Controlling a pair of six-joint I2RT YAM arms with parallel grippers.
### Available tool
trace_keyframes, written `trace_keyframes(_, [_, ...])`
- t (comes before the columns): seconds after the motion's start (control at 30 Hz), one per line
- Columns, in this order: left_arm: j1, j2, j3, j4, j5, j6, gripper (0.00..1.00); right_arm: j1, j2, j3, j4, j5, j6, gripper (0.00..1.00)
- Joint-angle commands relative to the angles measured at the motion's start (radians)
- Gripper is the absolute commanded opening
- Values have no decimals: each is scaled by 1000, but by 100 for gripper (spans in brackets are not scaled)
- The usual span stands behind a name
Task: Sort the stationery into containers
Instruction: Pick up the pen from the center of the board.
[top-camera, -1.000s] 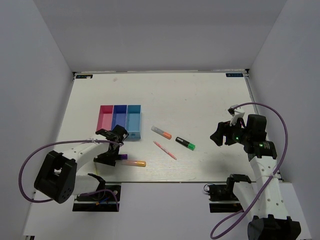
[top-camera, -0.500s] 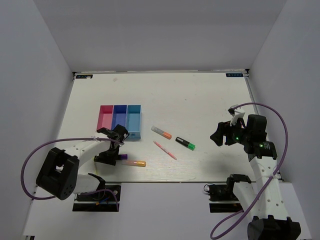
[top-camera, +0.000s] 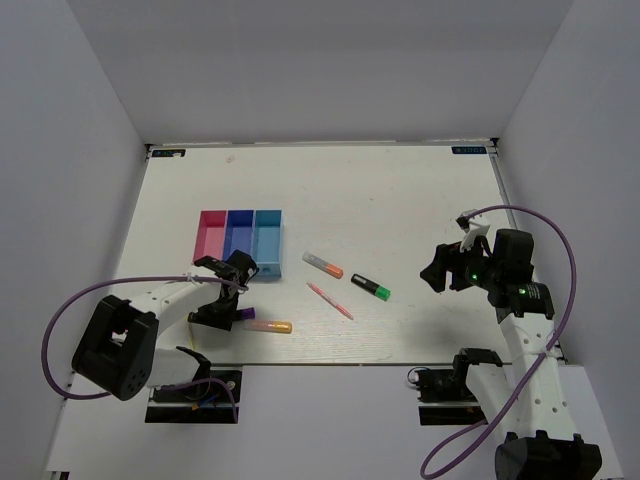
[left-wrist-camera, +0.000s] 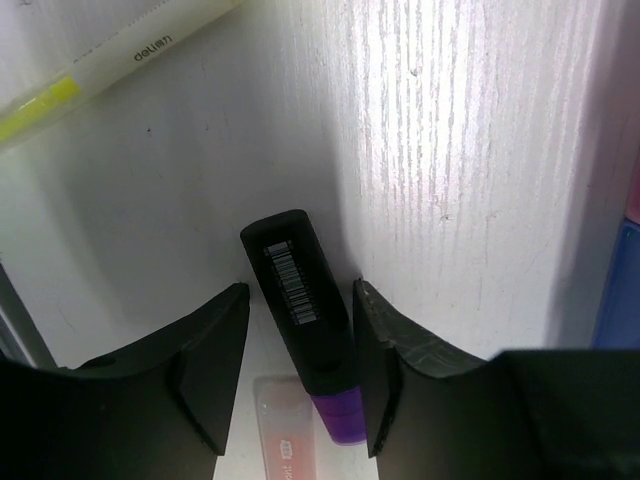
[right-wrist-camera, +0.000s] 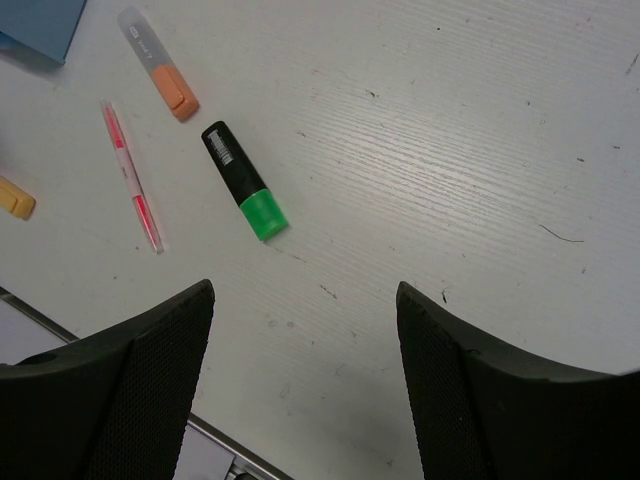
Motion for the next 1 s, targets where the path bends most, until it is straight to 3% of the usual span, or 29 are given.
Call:
trace_keyframes(0.0, [4,153,-211,324,137,-53,54,5,-15,-3,11,-12,5,76])
trace_keyframes(0.13, [4,150,-207,336,126,-6,46,5,-13,-3,14,-11,7,76])
trace_keyframes(0.23, [3,142,-207,338,118,19,46,3,-15,-1,11,-11,5,76])
trace_keyframes(0.47, [6,162,-216,373,120,43,66,5,-15,-3,11,-14,7,76])
trace_keyframes(0.73, [3,173,-245,430,135,56,68,5,-13,0,11,-12,4,76])
trace_keyframes(0.9, [-3,173,-268,442,137,37,52,5,-16,-3,12,-12,5,76])
trace_keyframes(0.97, [-5,177,-270,443,141,39,41,3,-16,-3,12,-12,4,76])
